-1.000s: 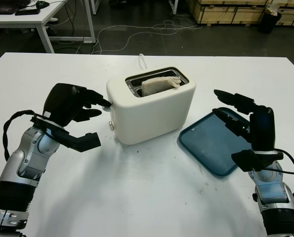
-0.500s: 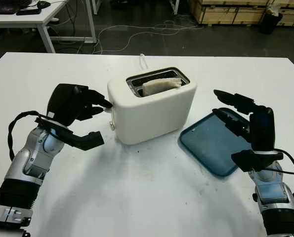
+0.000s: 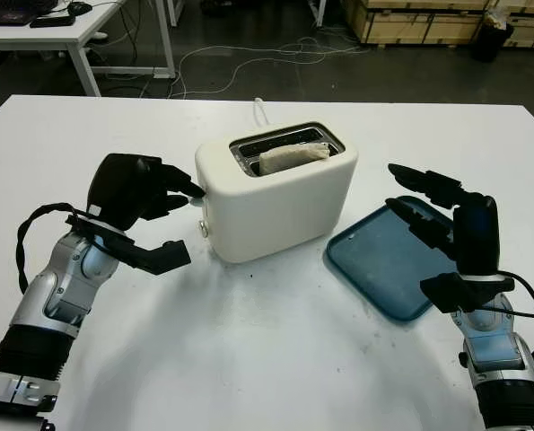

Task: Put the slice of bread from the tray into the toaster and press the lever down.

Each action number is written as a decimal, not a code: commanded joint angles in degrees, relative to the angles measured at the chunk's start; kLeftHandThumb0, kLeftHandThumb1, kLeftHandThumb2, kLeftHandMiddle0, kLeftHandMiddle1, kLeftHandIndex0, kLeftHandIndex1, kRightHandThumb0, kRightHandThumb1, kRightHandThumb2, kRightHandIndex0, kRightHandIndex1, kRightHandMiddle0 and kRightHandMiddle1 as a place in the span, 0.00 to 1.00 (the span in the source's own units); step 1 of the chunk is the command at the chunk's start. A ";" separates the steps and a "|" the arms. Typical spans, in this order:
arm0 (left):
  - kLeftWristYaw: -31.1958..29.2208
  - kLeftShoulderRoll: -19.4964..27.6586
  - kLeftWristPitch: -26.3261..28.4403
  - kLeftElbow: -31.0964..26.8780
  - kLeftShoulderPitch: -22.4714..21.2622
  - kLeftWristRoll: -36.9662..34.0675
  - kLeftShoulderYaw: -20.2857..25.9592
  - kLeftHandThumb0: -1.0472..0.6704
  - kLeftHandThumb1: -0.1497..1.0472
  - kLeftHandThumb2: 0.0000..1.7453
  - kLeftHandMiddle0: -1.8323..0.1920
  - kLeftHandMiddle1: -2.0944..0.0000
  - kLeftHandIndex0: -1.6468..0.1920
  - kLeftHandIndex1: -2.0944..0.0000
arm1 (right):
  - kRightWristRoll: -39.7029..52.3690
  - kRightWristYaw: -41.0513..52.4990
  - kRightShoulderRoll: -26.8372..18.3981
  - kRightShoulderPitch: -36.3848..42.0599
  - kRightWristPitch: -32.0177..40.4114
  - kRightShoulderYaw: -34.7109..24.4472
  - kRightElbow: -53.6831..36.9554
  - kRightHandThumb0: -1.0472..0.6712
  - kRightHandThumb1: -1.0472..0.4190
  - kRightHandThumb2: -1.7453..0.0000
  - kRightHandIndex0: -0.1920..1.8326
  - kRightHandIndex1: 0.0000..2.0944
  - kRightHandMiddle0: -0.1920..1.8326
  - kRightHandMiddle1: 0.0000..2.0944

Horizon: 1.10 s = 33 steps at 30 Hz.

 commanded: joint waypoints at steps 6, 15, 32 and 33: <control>-0.37 -2.18 0.66 -0.92 1.58 -0.31 -1.74 0.58 0.81 0.01 0.41 0.40 0.16 0.98 | 0.33 -0.26 -0.23 0.02 -1.17 -0.22 0.11 0.52 0.14 1.00 0.60 0.00 0.57 0.00; -2.24 -7.15 7.60 0.87 3.65 -2.48 -2.92 0.63 0.85 0.01 0.46 0.36 0.20 0.99 | 0.85 0.00 -0.12 0.64 -0.40 -0.67 -0.93 0.52 0.14 1.00 0.60 0.00 0.57 0.00; 1.97 -14.57 14.81 9.32 5.32 -2.72 -9.38 0.59 0.89 0.05 0.51 0.37 0.21 1.00 | 1.69 1.24 -0.99 1.59 -1.08 -1.61 -1.98 0.52 0.12 1.00 0.59 0.00 0.56 0.00; 1.65 -14.43 15.50 8.78 5.38 -2.68 -9.44 0.59 0.89 0.05 0.51 0.37 0.21 1.00 | 1.56 1.20 -0.96 1.59 -0.90 -1.61 -2.07 0.52 0.12 1.00 0.59 0.00 0.56 0.00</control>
